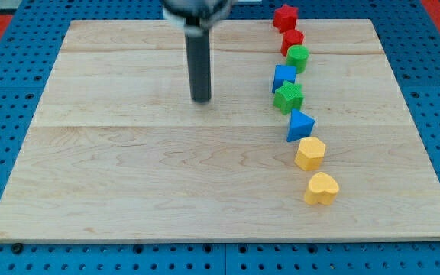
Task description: Push the red star to the top center of the board
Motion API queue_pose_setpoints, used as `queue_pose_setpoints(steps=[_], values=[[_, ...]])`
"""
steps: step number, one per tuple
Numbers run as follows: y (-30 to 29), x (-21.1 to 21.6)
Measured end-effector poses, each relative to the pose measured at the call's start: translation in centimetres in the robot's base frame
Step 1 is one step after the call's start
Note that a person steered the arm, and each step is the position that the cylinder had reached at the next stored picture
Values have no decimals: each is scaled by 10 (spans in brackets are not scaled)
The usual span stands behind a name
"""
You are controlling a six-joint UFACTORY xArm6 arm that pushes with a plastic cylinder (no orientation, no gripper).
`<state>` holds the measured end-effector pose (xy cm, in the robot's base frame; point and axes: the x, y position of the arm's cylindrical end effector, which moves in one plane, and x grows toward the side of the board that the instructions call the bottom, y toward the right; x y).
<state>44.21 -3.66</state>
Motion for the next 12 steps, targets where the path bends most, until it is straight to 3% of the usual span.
queue_pose_setpoints(steps=[1,2,3,5,7,9,10,11,12], values=[[-3,118],[41,176],[96,175],[299,152],[376,-68],[382,-160],[375,-246],[373,-251],[253,-251]])
